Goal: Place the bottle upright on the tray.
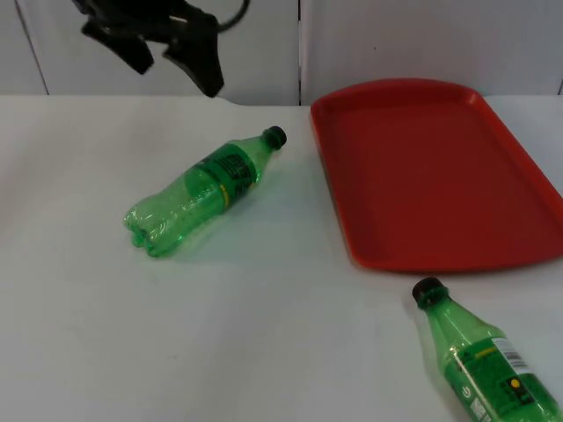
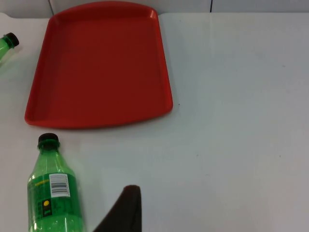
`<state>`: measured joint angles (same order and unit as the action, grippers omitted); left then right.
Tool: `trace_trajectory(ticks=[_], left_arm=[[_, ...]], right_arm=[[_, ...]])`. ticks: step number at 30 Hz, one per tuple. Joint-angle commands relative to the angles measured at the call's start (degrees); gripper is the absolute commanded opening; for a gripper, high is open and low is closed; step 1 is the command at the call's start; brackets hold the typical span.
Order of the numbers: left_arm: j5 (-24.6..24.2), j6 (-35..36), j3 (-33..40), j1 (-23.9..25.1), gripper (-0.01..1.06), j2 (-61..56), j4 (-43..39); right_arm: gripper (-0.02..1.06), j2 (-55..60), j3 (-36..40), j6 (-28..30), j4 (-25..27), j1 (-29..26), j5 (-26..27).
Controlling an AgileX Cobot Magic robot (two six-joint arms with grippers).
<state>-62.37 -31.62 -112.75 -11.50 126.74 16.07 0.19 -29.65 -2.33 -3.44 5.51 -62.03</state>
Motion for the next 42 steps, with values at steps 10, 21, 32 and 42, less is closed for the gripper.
trace_trajectory(ticks=[10, 21, 32, 42], left_arm=[[-3.1, 0.7, -9.7, -2.8, 1.05, 11.2, -2.8], [-0.1, 2.1, -11.0, -5.1, 1.05, 16.2, -3.6], [1.8, 1.7, -11.0, -6.6, 1.05, 19.3, -4.4], [4.2, 2.1, -11.0, -6.6, 1.05, 21.2, -6.5]], right_arm=[[1.05, -0.2, 0.1, 0.2, 0.0, -0.3, 0.2], [1.05, -0.2, 0.1, 0.2, 0.1, -0.3, 0.2], [1.05, -0.2, 0.1, 0.2, 0.1, -0.3, 0.2], [1.05, -0.2, 0.1, 0.0, 0.1, -0.3, 0.2]])
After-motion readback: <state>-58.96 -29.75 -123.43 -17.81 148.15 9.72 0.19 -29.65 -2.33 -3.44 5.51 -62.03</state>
